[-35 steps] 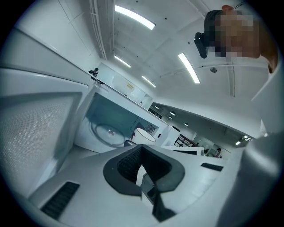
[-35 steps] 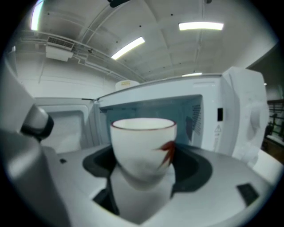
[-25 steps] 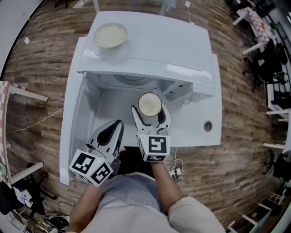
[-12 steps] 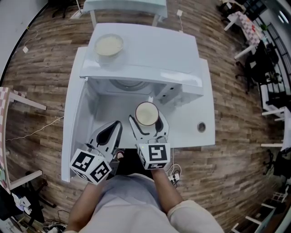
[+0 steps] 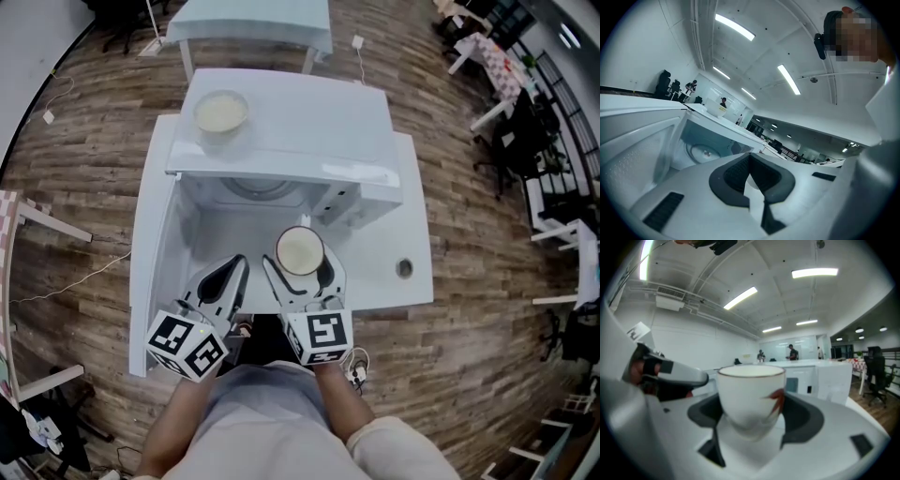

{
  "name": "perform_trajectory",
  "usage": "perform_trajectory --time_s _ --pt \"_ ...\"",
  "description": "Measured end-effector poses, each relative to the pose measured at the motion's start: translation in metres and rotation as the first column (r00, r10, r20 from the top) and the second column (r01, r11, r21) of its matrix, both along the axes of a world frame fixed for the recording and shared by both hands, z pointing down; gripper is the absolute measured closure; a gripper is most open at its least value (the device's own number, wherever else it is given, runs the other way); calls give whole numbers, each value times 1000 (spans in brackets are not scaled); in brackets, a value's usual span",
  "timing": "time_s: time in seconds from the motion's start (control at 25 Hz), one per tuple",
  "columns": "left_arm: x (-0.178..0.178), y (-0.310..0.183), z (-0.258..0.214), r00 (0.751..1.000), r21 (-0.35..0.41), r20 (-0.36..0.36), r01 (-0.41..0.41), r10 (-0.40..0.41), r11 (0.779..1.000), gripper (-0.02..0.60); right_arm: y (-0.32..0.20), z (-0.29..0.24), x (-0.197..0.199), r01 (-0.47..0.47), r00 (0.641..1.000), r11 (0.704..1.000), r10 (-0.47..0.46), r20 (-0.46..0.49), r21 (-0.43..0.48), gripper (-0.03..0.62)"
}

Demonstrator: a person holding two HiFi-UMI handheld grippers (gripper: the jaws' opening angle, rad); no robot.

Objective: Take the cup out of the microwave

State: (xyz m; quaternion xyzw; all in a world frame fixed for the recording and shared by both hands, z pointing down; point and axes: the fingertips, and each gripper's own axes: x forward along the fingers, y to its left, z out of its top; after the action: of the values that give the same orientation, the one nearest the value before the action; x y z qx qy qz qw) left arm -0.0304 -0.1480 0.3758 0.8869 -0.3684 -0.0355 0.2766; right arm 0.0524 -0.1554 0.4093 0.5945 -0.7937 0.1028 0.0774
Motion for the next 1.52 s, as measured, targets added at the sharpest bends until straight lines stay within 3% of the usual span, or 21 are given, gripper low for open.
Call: perform_trajectory --time_s 0.92,1.52 --pt "11 -12 -38 999 62 -17 -43 45 997 572 8 -62 12 72 997 997 -71 -10 35 212" --pt "7 -2 -43 998 67 -28 -45 47 997 572 22 -90 0 147 989 987 -146 -12 69 212"
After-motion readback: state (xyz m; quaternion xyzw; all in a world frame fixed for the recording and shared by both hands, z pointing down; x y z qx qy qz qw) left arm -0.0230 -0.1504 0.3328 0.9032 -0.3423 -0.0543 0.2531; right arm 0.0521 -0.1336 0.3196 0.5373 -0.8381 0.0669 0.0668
